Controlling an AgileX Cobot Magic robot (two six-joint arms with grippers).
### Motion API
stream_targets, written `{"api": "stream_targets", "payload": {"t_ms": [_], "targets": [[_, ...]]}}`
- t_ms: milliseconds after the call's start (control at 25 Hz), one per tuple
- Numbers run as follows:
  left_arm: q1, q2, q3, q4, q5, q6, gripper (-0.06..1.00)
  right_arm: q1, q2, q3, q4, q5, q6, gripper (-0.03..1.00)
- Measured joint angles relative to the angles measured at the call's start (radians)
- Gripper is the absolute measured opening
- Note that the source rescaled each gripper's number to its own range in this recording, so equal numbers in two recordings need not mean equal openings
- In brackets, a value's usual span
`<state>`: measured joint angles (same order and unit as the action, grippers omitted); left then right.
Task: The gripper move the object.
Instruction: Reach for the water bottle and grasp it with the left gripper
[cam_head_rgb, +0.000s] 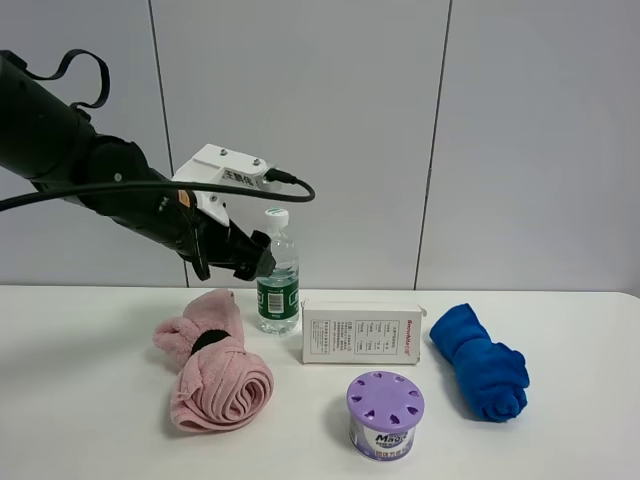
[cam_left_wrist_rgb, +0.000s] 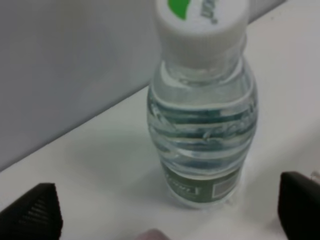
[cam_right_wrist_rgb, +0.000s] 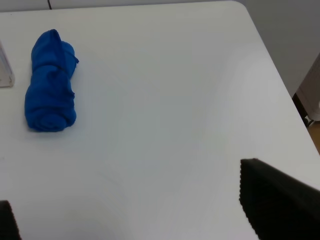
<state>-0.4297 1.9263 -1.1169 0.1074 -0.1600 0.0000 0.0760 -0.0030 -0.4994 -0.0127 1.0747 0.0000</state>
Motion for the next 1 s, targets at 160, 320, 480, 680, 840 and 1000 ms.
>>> {"api": "stream_targets", "payload": {"t_ms": [160, 320, 480, 680, 840, 1000], "targets": [[0.004, 0.0, 0.041, 0.237, -0.157, -0.267, 0.99, 0.0, 0.0, 0.0, 0.0, 0.0, 0.0, 1.0], [0.041, 0.001, 0.081, 0.446, -0.33, -0.498, 0.99, 0.0, 0.0, 0.0, 0.0, 0.0, 0.0, 1.0], [0.093, 0.021, 0.086, 0.548, -0.443, -0.614, 0.99, 0.0, 0.0, 0.0, 0.0, 0.0, 0.0, 1.0], [0.107, 0.066, 0.087, 0.562, -0.477, -0.59, 0.99, 0.0, 0.0, 0.0, 0.0, 0.0, 0.0, 1.0], [0.107, 0.103, 0.087, 0.559, -0.499, -0.522, 0.99, 0.0, 0.0, 0.0, 0.0, 0.0, 0.0, 1.0], [0.107, 0.116, 0.087, 0.497, -0.522, -0.46, 0.99, 0.0, 0.0, 0.0, 0.0, 0.0, 0.0, 1.0]]}}
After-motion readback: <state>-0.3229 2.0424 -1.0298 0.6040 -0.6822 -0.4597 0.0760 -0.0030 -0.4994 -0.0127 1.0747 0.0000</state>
